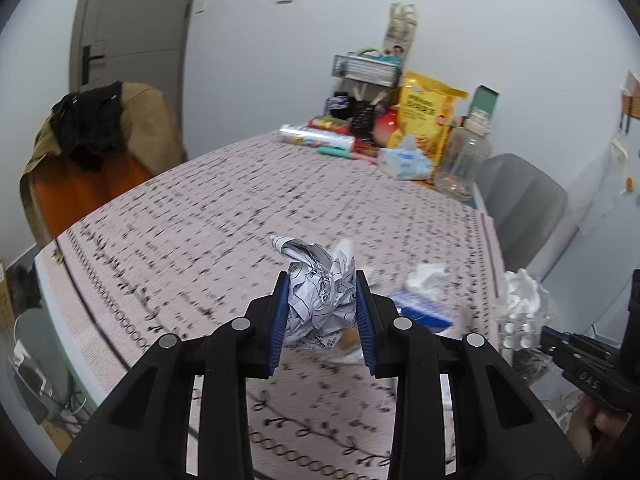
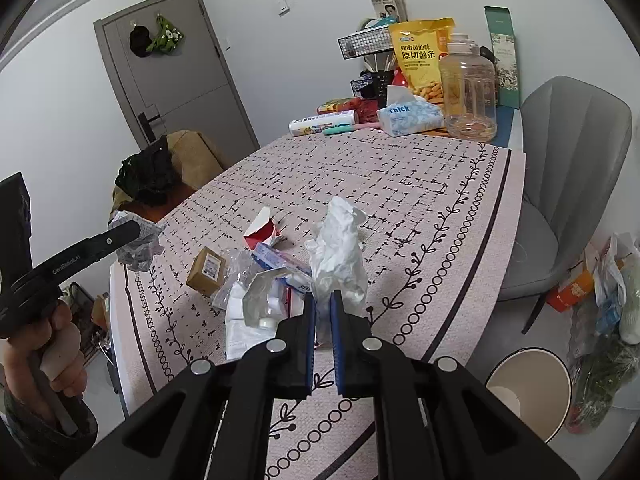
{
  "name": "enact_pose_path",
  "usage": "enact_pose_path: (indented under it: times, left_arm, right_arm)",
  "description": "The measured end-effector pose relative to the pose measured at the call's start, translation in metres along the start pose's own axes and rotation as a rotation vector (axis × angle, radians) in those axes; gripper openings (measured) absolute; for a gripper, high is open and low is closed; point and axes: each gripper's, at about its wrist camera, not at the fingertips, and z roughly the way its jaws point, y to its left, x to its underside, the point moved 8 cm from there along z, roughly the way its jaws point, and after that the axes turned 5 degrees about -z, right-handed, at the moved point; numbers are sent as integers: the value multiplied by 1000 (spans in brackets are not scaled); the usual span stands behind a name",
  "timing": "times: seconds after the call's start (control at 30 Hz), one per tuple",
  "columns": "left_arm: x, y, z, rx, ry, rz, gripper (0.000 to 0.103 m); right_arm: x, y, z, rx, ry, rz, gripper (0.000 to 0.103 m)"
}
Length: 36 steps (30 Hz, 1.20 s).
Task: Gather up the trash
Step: 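Carry the foil ball and tissue over the white trash bin with both grippers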
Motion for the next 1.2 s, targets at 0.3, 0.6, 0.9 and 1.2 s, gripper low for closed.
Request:
enact_pose_path:
  times: [0.3, 0.6, 0.9, 1.2]
  left_arm:
    - [9, -23, 8, 38, 20, 16, 31]
    - [13, -1, 13, 11, 36, -13, 31]
    - [16, -2, 18, 14, 47, -16, 31]
    - [6, -19, 19, 30, 27, 10, 31]
  right_arm:
    - [17, -5, 36, -4, 70, 23, 12]
    - [27, -8, 44, 10, 88, 42, 61]
    - [22, -34, 67, 43, 123, 101, 50]
    - [18, -28, 70, -5, 115, 80, 16]
